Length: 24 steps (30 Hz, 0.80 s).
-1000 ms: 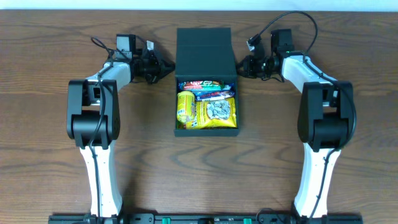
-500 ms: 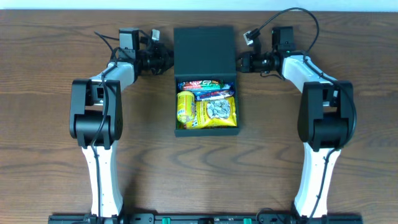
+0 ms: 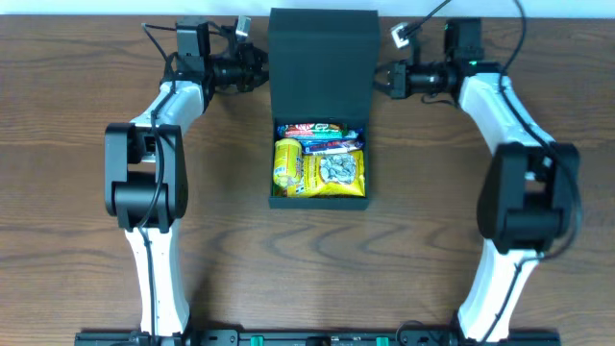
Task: Pack container
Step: 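Swing the lid forward and down with both grippers to close it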
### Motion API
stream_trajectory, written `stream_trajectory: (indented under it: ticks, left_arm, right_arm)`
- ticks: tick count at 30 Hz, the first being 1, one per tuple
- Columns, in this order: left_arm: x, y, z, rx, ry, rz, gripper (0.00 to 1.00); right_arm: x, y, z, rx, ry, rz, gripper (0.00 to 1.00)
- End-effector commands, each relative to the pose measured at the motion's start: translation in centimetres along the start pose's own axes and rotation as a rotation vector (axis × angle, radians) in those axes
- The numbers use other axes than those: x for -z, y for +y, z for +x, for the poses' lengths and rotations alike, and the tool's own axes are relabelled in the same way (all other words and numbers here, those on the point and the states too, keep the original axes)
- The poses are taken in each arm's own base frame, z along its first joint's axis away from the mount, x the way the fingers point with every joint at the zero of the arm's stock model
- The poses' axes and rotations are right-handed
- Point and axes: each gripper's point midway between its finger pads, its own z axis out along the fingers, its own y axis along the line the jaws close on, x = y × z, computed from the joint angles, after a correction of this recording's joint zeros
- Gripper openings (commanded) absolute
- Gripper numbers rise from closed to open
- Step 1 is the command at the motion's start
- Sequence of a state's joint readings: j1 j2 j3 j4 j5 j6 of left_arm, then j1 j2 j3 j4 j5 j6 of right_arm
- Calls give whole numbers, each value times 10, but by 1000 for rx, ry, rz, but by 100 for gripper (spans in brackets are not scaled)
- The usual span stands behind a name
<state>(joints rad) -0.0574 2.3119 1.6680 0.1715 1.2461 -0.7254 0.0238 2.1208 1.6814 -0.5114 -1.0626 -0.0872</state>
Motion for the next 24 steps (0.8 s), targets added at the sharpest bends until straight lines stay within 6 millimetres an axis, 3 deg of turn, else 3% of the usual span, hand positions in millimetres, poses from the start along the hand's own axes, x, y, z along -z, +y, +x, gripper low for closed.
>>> stream_trajectory:
  ticks: [1, 4, 8, 15, 24]
  left_arm:
    - [9, -67, 3, -156, 41, 86, 5]
    - [14, -94, 13, -211, 61, 88, 5]
    - [25, -126, 41, -285, 99, 40, 6]
    - [48, -137, 102, -399, 186, -261, 6]
    - [91, -197, 145, -570, 166, -429, 6]
  right_arm:
    - [21, 41, -21, 186, -17, 27, 1]
    - [33, 50, -14, 211, 31, 117, 2]
    - [45, 72, -2, 245, 89, 152, 2]
    - [65, 89, 18, 261, 194, 289, 1]
    - [109, 133, 28, 309, 227, 445, 1]
